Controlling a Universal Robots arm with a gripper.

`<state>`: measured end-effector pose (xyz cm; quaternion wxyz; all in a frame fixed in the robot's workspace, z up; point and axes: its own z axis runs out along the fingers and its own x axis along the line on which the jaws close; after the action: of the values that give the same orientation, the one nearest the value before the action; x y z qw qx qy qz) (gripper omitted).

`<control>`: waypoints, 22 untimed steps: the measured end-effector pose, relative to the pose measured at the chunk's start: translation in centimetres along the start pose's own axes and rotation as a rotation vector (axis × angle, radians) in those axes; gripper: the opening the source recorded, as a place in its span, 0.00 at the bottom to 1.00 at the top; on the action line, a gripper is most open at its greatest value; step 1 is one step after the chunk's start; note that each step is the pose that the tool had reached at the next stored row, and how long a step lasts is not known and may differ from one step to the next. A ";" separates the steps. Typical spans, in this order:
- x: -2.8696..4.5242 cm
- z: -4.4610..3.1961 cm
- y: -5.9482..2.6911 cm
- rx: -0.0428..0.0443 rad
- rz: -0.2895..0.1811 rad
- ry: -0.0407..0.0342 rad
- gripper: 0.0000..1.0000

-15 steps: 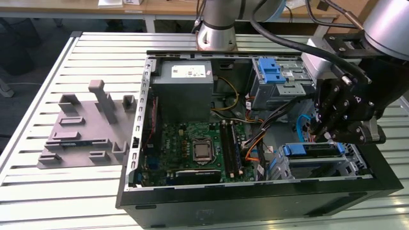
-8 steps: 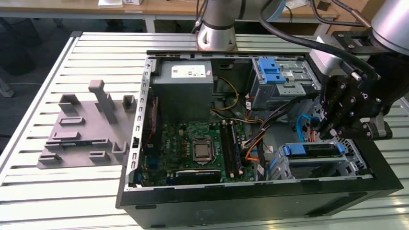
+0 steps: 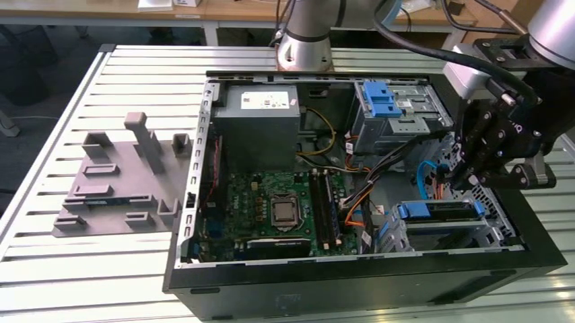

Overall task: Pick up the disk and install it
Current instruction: 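Insert the first disk wire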

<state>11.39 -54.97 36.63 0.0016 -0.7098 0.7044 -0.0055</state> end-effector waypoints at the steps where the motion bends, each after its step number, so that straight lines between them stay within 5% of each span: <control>1: -0.13 0.01 -0.05 0.0000 0.000 0.0000 0.22; 5: -0.32 0.18 -0.08 -0.0001 0.000 0.0116 0.22; 10: -1.13 0.37 -0.44 -0.0002 0.007 0.0149 0.22; 22: -1.14 0.81 -0.96 -0.0005 0.030 0.0187 0.22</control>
<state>12.34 -53.83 35.82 -0.0051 -0.6992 0.7148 -0.0120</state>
